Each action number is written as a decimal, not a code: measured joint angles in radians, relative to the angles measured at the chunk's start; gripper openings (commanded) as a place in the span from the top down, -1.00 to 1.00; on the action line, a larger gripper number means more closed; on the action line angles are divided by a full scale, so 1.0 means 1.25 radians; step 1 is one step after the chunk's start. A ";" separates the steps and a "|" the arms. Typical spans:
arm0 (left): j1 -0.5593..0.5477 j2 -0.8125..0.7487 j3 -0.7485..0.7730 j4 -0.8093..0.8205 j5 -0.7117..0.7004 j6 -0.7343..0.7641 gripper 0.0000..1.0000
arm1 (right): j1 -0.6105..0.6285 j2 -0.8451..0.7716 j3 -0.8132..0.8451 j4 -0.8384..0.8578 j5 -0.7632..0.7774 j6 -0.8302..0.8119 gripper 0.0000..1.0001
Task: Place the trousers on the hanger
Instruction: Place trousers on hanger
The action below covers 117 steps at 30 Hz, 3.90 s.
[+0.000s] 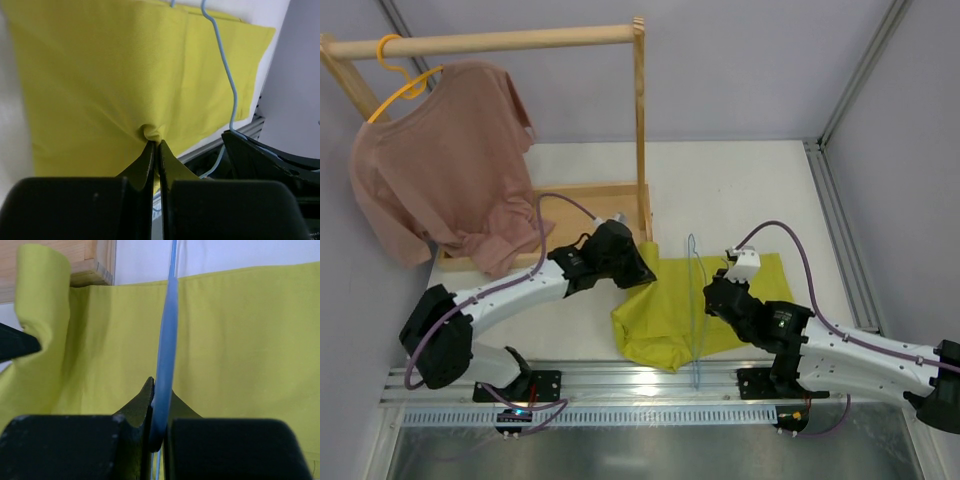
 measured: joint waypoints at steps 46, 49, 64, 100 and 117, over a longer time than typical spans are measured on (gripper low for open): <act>-0.181 0.142 0.008 0.079 0.045 -0.052 0.99 | -0.010 -0.054 0.011 -0.033 -0.015 0.058 0.93; -0.228 0.214 -0.009 0.139 0.076 -0.070 0.99 | -0.010 -0.041 0.024 -0.040 -0.014 0.070 0.92; -0.248 0.196 -0.089 0.349 0.096 -0.097 -0.05 | -0.010 -0.011 0.043 -0.058 -0.019 0.101 0.64; -0.210 0.131 -0.131 0.452 0.143 0.080 -0.18 | -0.010 0.050 0.116 -0.021 -0.062 0.101 0.48; -0.208 0.157 -0.132 0.573 0.146 -0.049 0.97 | -0.010 0.038 0.116 -0.022 -0.068 0.110 0.43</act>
